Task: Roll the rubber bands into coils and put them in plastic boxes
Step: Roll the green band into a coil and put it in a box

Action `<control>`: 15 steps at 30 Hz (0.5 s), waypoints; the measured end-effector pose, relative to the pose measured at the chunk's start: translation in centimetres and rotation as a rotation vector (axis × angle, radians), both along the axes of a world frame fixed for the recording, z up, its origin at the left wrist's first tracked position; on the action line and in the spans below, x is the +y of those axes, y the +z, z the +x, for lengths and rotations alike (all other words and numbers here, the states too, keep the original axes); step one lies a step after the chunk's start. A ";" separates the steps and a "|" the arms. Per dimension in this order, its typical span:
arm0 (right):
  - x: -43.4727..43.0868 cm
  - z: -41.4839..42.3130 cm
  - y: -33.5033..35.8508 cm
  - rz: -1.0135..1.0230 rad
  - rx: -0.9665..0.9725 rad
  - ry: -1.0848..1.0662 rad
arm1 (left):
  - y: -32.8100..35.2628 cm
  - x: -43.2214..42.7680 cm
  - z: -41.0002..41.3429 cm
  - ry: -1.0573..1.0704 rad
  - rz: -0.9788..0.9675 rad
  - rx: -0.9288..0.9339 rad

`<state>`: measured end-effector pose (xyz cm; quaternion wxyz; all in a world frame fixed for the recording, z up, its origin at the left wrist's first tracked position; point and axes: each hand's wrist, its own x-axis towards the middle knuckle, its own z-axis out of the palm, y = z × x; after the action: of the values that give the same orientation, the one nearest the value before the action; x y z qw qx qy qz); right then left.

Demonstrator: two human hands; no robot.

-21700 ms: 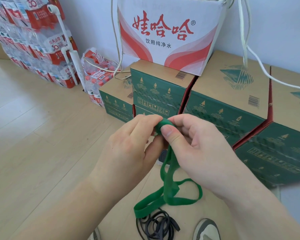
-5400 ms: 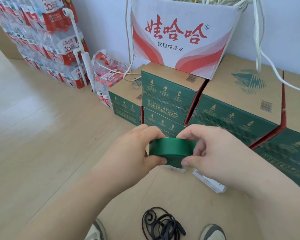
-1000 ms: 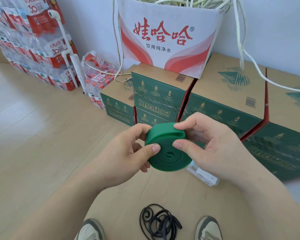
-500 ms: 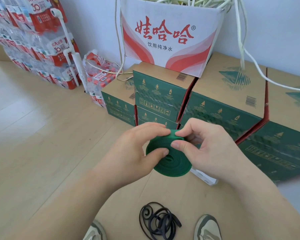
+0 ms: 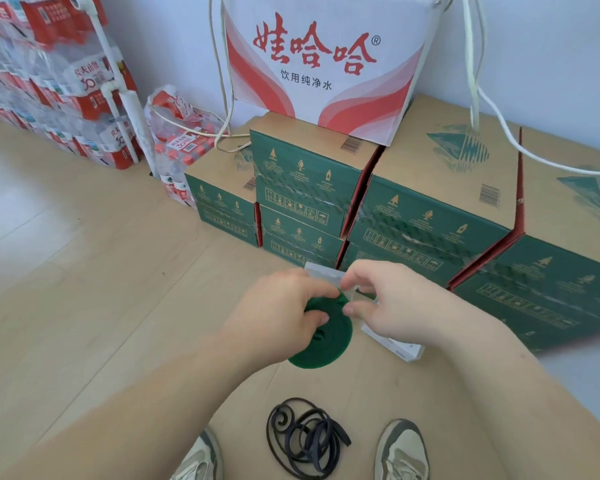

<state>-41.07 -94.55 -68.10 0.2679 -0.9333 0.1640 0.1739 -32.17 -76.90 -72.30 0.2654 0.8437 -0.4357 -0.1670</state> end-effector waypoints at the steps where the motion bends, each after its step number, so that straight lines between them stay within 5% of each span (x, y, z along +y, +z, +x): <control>1: -0.4 0.3 -0.1 -0.072 0.097 0.043 | -0.6 -0.6 -0.1 -0.009 0.063 -0.048; 7: -4.3 1.8 -1.1 -0.208 0.441 0.128 | -4.6 -4.3 0.7 -0.069 0.193 -0.193; 15: -10.8 0.8 -15.1 -0.416 0.386 0.107 | -13.6 -9.9 2.0 -0.241 0.280 -0.209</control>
<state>-40.27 -105.38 -83.15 0.0251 -0.9252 0.1948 0.3247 -30.15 -86.84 -85.86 0.0771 0.8269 -0.5310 -0.1681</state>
